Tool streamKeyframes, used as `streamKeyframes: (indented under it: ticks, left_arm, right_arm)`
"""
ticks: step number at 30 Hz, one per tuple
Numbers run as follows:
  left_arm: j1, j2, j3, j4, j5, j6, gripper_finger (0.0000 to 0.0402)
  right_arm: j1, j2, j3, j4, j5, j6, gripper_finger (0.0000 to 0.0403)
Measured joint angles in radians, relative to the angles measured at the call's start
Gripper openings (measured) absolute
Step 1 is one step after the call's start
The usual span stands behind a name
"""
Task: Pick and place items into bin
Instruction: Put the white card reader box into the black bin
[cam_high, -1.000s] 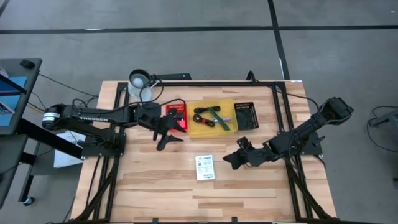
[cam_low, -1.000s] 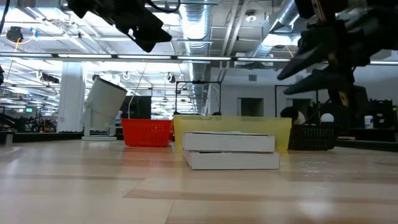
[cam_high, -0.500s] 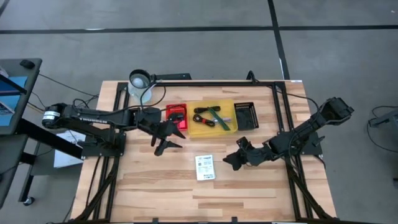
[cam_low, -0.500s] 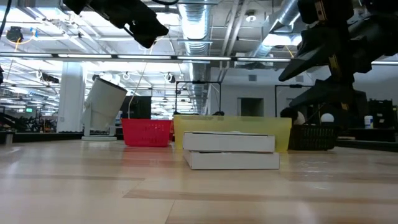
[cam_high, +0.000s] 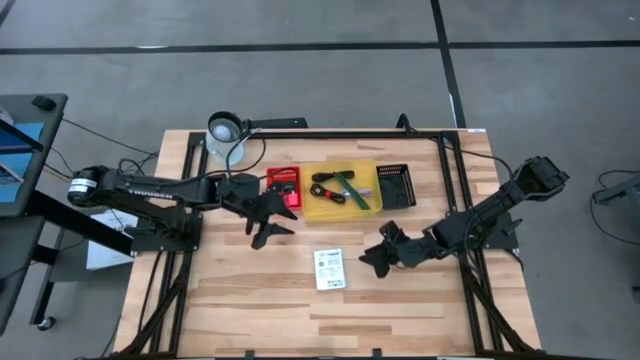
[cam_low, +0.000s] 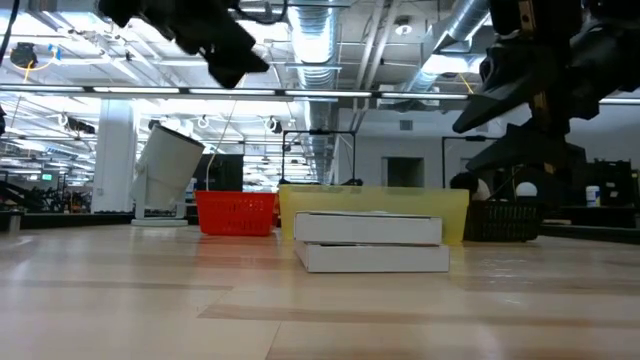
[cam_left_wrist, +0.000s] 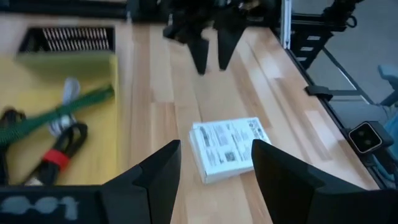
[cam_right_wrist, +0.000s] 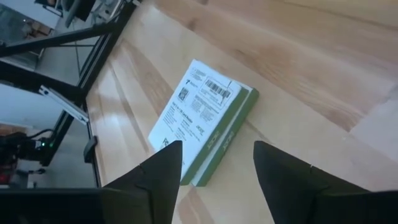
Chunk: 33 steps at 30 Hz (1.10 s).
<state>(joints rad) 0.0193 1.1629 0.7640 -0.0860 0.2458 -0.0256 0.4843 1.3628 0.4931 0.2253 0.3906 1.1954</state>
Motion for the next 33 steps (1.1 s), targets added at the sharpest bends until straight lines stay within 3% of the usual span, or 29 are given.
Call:
streamKeyframes:
  ticks: [16, 23, 33]
  left_arm:
    - [-0.151, 0.028, -0.225, 0.228, -0.224, -0.251, 0.0187]
    - [-0.219, 0.219, -0.211, 0.332, -0.257, -0.222, 0.0187]
    - [-0.262, 0.445, -0.108, 0.332, -0.258, -0.118, 0.0187]
  right_arm:
    - [0.018, 0.0, 0.0, -0.015, 0.0, -0.018, 0.0192]
    - [0.009, 0.0, -0.017, -0.02, -0.004, 0.046, 0.0199]
    - [-0.003, 0.0, -0.046, 0.001, -0.027, 0.094, 0.0201]
